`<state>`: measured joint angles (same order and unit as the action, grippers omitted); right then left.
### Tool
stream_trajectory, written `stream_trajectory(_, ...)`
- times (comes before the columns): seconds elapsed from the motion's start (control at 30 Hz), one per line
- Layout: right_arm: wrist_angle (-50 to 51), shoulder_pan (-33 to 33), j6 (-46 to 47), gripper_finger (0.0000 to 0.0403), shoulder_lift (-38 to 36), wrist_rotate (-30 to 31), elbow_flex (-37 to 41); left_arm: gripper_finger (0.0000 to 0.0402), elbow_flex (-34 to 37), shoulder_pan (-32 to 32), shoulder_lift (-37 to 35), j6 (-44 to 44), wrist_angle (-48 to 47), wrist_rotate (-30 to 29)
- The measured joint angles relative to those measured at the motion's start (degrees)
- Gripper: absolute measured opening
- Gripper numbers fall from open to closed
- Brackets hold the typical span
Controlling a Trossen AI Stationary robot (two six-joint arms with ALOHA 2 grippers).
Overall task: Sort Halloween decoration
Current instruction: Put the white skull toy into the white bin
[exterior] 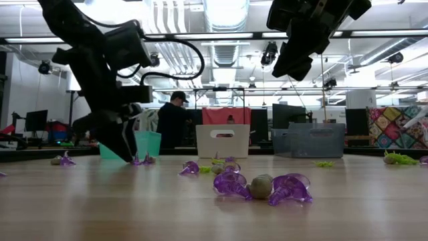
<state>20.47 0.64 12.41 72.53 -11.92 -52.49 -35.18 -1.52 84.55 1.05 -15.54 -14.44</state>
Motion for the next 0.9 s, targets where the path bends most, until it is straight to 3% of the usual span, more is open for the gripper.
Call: stream_trajectory(0.9, -0.26, 0.0, 0.67, 0.0057, 0.0, 0.04, 0.0, 0.0006, 0.07, -0.09, 0.76, -0.26, 0.56, -0.09)
